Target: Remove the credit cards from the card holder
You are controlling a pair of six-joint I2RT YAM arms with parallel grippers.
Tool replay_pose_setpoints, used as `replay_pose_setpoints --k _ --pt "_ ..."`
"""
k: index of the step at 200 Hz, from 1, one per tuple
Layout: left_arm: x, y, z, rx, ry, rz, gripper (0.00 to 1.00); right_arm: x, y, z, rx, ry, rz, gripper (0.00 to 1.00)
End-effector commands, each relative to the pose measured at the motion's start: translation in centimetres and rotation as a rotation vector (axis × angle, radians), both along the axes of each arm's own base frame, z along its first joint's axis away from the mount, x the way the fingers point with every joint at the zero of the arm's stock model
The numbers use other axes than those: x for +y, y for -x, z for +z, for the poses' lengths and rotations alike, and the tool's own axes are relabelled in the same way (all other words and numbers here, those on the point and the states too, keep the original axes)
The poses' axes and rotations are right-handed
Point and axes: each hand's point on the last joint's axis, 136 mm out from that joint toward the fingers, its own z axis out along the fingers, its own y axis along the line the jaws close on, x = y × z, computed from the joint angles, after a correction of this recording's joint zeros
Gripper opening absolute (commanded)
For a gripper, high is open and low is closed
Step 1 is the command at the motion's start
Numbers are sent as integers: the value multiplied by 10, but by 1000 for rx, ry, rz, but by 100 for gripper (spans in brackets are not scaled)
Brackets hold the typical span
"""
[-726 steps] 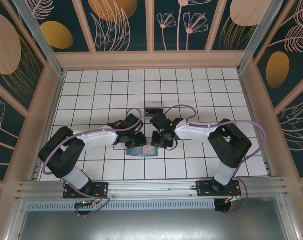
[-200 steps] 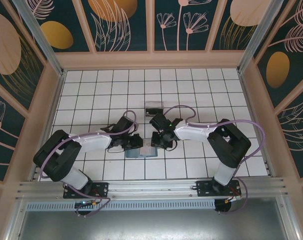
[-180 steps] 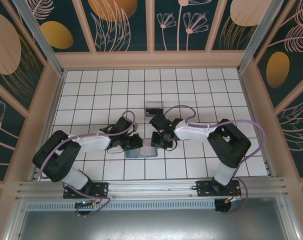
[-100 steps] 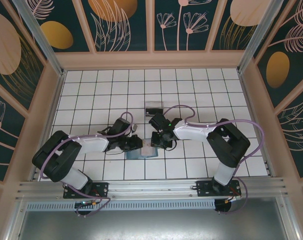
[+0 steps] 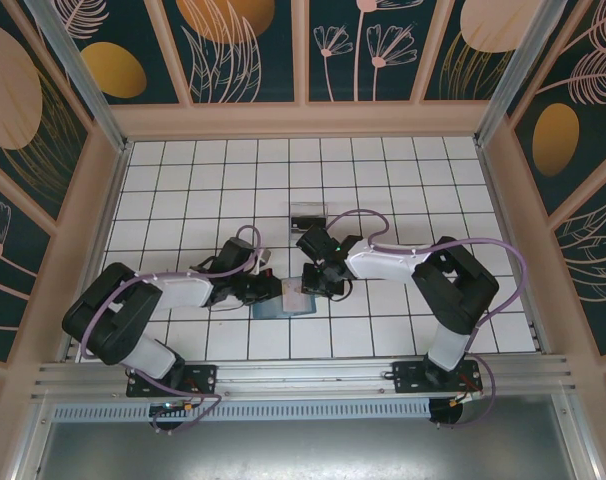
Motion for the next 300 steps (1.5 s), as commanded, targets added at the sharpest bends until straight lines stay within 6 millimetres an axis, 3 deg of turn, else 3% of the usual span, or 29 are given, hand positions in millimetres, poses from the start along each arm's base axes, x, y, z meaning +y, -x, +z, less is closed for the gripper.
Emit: replay_pose_setpoints --k 1,96,159,205,256,300 --pt "8 12 0 18 -25 -28 6 -9 9 -16 23 71 6 24" --pt "22 23 0 18 -61 -12 2 -9 9 -18 24 70 4 24" --pt "21 24 -1 26 -37 10 4 -6 8 -17 22 59 6 24" --pt "15 17 -1 31 -2 48 4 0 3 -2 -5 28 3 38" --pt "12 3 9 16 41 131 4 -2 4 -3 0 30 -11 45" --pt "16 0 5 26 20 166 4 -4 3 3 -16 17 -25 50"
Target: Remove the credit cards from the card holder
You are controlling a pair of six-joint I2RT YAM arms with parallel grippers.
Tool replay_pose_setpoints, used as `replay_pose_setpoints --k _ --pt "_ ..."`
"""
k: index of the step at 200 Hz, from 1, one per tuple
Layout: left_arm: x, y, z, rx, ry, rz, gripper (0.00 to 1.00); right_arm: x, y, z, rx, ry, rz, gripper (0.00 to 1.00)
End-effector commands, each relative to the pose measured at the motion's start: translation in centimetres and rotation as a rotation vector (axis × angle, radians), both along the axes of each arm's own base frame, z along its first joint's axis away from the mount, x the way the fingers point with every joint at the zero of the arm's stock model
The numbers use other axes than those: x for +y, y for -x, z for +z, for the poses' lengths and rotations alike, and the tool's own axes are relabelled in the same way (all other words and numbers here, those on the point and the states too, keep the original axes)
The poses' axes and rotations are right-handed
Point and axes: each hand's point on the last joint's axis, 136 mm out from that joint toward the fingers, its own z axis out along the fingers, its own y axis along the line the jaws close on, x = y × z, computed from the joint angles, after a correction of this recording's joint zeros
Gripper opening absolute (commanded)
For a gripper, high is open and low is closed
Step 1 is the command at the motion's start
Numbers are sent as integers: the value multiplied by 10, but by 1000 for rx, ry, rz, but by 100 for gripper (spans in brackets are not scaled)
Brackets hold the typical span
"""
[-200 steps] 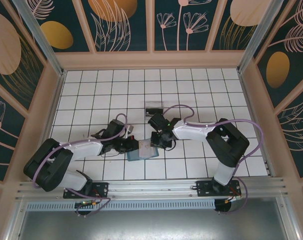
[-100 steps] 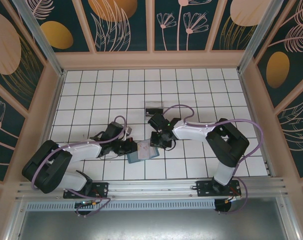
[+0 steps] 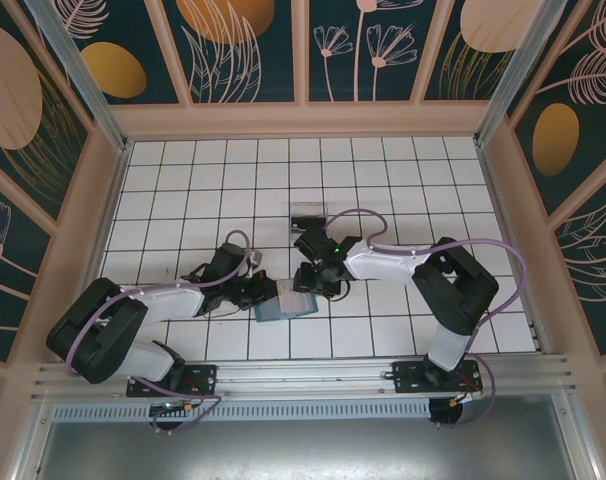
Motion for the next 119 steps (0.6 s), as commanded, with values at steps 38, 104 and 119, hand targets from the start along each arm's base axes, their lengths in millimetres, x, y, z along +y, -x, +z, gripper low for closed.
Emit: replay_pose_setpoints --k 38,104,119 --pt "7 -5 -6 17 -18 74 4 -17 13 -11 36 66 -3 50" --pt "1 -3 -7 34 16 50 5 -19 17 -25 69 101 15 45" --pt "0 -1 -8 41 17 36 6 -21 17 -27 72 115 14 44"
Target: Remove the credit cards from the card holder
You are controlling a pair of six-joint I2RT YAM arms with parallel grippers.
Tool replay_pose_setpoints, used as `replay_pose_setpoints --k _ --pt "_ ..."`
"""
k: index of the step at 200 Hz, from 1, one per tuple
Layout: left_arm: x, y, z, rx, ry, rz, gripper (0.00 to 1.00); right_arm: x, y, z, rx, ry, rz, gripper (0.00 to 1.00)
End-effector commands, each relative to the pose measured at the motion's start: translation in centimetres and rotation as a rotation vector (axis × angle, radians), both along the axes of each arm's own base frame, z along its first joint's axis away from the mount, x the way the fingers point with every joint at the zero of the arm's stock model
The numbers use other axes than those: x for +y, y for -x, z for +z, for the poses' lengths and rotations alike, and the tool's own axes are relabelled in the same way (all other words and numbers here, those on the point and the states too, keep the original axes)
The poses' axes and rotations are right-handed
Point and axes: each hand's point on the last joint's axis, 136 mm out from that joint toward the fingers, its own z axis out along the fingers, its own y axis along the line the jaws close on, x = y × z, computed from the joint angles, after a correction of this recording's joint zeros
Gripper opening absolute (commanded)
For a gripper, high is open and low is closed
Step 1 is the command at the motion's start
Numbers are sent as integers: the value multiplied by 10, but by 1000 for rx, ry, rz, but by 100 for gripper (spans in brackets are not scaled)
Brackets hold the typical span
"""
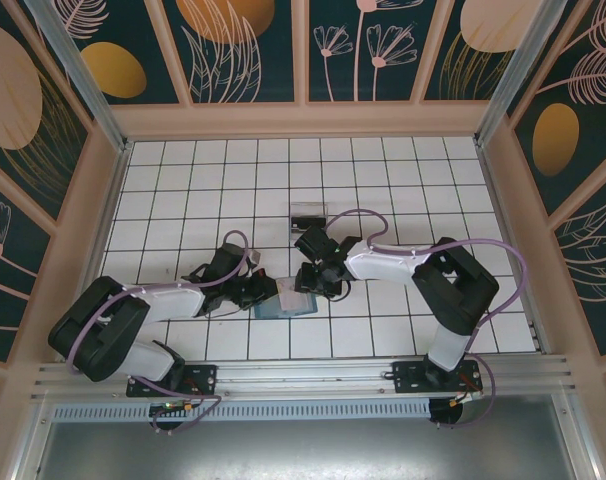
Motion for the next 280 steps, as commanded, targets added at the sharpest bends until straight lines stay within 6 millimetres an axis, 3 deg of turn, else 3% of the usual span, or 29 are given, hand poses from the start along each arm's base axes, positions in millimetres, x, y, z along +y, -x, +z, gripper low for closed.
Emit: replay_pose_setpoints --k 1,74,169,222,280 --pt "0 3 -5 16 9 -8 6 -18 16 -24 64 106 18 44" --pt "0 8 -11 30 -6 -37 6 -26 20 -34 78 202 37 43" --pt "16 9 -12 3 -104 -24 6 -32 23 -40 90 232 25 30" --pt "2 12 -9 -5 9 -52 21 -28 23 -39 90 210 28 29" --pt "-1 17 -12 3 79 -40 22 -27 24 -39 96 202 34 29"
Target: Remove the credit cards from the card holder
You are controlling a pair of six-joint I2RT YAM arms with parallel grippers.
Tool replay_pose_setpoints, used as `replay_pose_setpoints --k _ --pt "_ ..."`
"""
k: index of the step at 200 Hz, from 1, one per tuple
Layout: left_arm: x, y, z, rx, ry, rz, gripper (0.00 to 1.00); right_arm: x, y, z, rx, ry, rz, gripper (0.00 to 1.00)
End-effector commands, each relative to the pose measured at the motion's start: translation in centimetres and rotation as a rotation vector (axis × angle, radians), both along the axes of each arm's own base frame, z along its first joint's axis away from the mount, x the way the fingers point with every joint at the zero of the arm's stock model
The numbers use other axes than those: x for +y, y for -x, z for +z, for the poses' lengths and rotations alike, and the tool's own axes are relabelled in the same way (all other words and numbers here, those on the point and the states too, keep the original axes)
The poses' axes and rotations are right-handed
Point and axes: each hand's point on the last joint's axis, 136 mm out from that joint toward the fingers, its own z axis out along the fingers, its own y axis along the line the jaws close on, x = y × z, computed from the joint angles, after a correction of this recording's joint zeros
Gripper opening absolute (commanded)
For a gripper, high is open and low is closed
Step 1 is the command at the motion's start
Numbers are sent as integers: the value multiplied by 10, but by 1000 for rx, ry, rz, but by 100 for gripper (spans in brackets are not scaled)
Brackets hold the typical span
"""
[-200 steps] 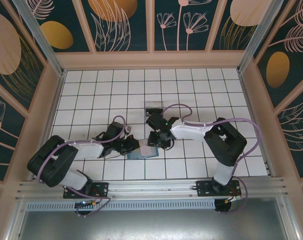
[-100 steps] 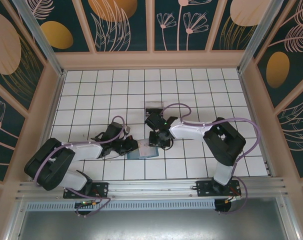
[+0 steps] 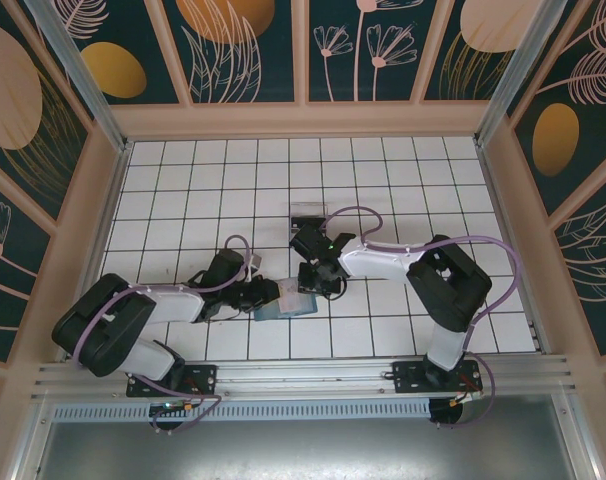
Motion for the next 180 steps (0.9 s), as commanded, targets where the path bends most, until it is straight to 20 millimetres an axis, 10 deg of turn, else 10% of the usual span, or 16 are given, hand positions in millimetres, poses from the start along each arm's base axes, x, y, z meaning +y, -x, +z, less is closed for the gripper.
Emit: replay_pose_setpoints --k 1,180 --pt "2 7 -8 36 17 6 22 -25 24 -37 88 133 11 29" --pt "32 3 18 -51 -214 3 5 -26 24 -35 82 132 6 28"
